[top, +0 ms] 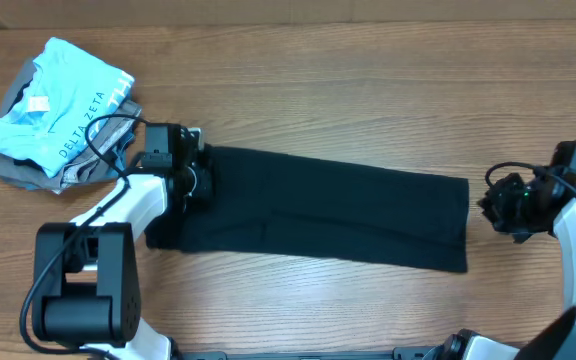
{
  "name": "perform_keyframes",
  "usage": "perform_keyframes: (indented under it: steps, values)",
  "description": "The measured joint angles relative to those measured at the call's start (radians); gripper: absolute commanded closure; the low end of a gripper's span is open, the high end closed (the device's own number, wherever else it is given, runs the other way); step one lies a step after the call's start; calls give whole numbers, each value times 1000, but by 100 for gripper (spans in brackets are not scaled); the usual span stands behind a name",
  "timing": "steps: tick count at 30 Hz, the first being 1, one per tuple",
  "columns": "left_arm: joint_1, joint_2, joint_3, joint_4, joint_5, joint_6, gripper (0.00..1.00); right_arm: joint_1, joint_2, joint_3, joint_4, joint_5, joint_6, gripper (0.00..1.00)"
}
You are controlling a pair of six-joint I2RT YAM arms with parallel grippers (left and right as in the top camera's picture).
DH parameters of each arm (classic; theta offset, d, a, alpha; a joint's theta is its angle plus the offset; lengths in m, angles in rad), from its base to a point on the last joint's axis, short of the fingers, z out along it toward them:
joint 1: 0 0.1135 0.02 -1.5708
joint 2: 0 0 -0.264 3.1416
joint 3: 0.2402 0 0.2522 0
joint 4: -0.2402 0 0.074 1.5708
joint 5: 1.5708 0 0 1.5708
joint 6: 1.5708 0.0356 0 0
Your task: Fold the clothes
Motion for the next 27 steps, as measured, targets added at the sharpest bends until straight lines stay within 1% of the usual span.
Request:
perform_keyframes:
  steps: [1,3,5,6,8,9,10,11,12,13,16,18,22,24,27]
  values:
    - [2,8,9,13,-13,-14,96,0,-8,0,3,0,-19,65]
    - [8,19,26,12,-27,-29,96,2,-5,0,18,0,-56,61]
    - [17,30,55,-14,-46,-42,94,2,7,-5,40,0,-84,56]
    - [21,35,72,-35,-58,-46,94,2,14,-10,50,0,-96,54]
    - [33,44,113,-82,-73,-54,92,2,39,-30,74,0,-111,54]
    - [41,47,138,-114,-76,-57,87,2,56,-40,84,0,-117,53]
    - [49,50,166,-145,-80,-62,79,2,78,-50,94,0,-121,53]
    - [58,53,199,-180,-83,-63,73,2,104,-60,102,-1,-126,53]
    - [66,55,234,-206,-87,-69,65,2,129,-67,107,-2,-133,50]
    - [72,55,269,-235,-90,-70,63,2,157,-76,115,-12,-148,48]
    - [80,56,383,-357,-95,-56,62,2,209,-81,124,-60,-204,45]
    - [80,56,468,-449,-97,-37,62,2,235,-81,125,-76,-236,41]
    - [81,56,614,-588,-98,2,61,2,283,-81,123,-96,-281,41]
    - [82,56,681,-645,-98,19,61,2,299,-76,122,-141,-315,42]
    - [84,56,752,-690,-98,47,61,1,338,-68,118,-235,-377,49]
